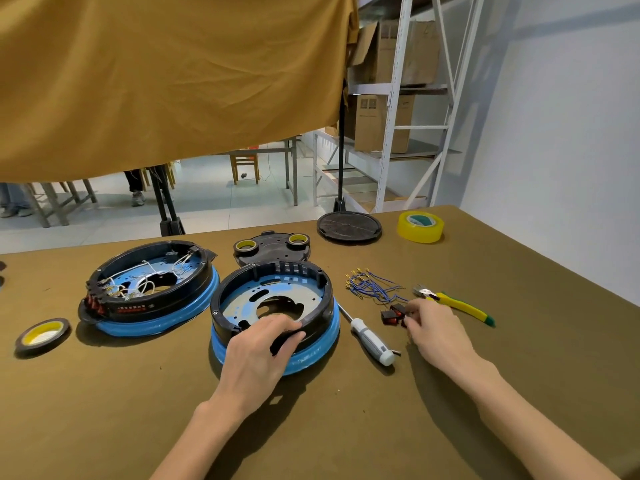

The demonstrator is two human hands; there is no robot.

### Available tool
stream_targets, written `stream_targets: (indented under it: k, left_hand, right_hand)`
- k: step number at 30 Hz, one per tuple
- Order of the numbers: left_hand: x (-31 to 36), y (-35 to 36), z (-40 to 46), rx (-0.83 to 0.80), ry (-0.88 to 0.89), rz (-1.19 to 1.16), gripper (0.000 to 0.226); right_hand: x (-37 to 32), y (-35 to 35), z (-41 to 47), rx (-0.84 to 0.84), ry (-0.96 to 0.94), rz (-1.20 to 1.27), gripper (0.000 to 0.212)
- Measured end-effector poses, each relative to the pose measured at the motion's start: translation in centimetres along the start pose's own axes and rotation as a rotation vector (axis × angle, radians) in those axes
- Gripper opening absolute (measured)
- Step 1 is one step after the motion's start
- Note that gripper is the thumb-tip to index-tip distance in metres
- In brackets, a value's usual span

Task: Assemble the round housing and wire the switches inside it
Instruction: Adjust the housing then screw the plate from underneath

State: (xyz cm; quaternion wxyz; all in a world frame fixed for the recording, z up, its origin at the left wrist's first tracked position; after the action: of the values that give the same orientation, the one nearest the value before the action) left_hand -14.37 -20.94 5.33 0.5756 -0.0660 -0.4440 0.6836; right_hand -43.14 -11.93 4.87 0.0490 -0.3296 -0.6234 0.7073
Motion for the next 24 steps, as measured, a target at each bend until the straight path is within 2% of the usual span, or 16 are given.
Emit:
stream_targets:
  k: [3, 6, 8, 11, 14, 16, 18, 21, 24]
  left_hand:
    - [-0.3, -0.8, 0.8, 0.059, -0.081, -0.138, 0.019]
    - [-0.5, -2.0, 2.0, 0.14, -0.196, -0.297, 0.009]
    - [-0.4, -3.4, 3.0, 0.233, -0.254, -0.4, 0.011]
    - [-0.4, -5.8, 4.3, 0.402, -0.357, -0.573, 0.004]
    - [-2.2, -6.7, 4.1, 0.545, -0.624, -0.895, 0.006]
    - [-3.5, -6.1, 3.2, 0.54, -0.829, -1.139, 0.01]
    - [-4.2, -5.5, 2.1, 0.473, -0.951, -1.318, 0.022]
    - [-4.6, -4.8, 0.6, 0.316, -1.094, -1.415, 0.034]
    - [-5.3, -3.5, -0.4, 0.237, -1.178, -1.533, 0.049]
  right_hand:
    - [-1.2, -0.6, 0.1, -0.038, -0.093, 0.399, 0.02]
    - [-4.1, -0.8, -0.3, -0.082, -0.255, 0.609, 0.021]
    - [-6.4, -1.0, -0.7, -0.137, -0.359, 0.668, 0.024]
    - [-9.5, -1.5, -1.6, -0.144, -0.478, 0.685, 0.025]
    - [-12.0, -2.1, -2.4, -0.137, -0.538, 0.792, 0.025]
    - [-13.3, -2.3, -2.6, -0.168, -0.542, 0.857, 0.026]
    - [-14.4, -2.2, -2.9, -0.237, -0.541, 0.918, 0.03]
    - [-16.0, -1.8, -3.6, -0.286, -0.586, 0.94, 0.03]
    - [-17.4, -1.3, -3.6, -0.26, -0.595, 0.992, 0.014]
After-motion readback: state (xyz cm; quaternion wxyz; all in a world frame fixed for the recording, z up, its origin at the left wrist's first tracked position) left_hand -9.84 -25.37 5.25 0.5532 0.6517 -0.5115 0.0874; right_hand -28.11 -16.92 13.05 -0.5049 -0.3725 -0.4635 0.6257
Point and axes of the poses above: each hand's wrist, its own z-axis towards the middle knuckle, its own y-axis out of the palm, x = y × z, the point moved 6 cm from there along z, towards the middle knuckle, and after that the axes turned 8 degrees about -x, right-handed, at the moved point
